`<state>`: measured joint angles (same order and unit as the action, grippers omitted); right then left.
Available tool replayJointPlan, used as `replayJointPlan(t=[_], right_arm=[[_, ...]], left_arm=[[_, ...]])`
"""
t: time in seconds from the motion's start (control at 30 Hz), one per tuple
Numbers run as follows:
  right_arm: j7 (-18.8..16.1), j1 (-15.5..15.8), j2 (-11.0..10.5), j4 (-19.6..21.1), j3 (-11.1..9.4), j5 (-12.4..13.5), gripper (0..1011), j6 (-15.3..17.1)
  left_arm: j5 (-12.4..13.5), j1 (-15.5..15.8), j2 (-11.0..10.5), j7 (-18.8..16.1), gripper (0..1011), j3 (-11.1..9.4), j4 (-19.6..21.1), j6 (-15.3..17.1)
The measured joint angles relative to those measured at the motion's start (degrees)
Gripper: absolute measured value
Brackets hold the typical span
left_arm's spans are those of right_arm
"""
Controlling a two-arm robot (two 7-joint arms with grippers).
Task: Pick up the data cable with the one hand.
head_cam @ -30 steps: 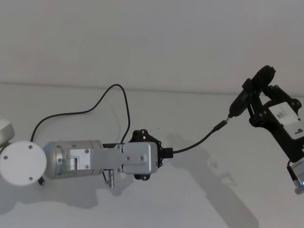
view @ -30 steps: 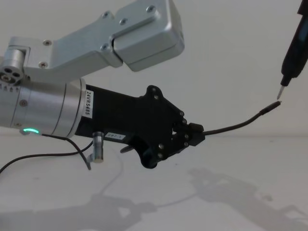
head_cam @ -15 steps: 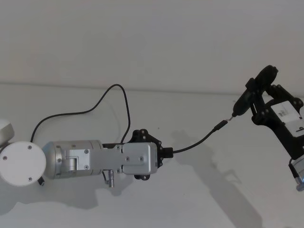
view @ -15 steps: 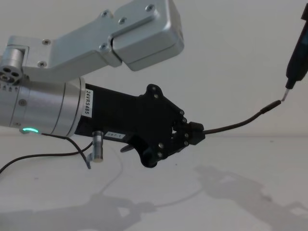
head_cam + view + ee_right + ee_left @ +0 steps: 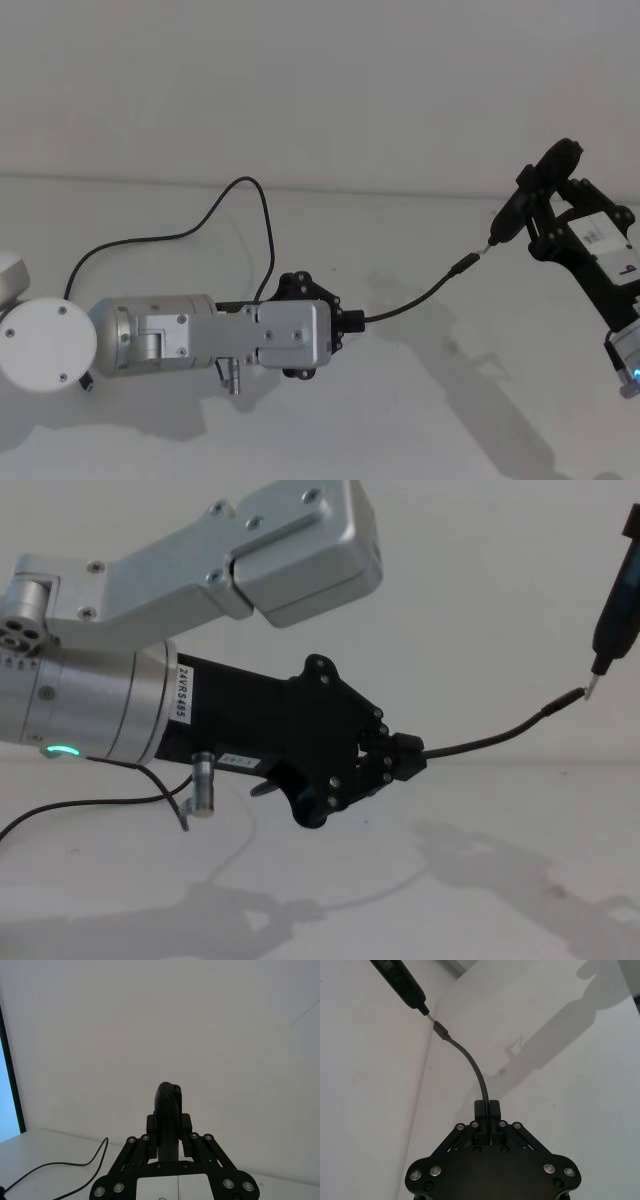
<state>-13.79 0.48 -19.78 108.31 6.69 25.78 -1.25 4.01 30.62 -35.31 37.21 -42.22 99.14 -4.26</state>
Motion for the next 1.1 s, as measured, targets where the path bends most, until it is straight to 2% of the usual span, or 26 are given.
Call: replayJointPlan(t=[0.37, 1.1], right_arm=[[-0.3, -0.6, 0.1, -0.5, 0.0, 0.2, 268, 0.3], [0.5, 0.0, -0.2, 2.0, 0.3, -0.4, 268, 2.4]], left_arm=[[0.0, 0.0, 0.0, 0.0, 43, 0.0, 0.0, 0.0], [0.0, 0.0, 0.0, 0.0, 43, 0.0, 0.0, 0.0]])
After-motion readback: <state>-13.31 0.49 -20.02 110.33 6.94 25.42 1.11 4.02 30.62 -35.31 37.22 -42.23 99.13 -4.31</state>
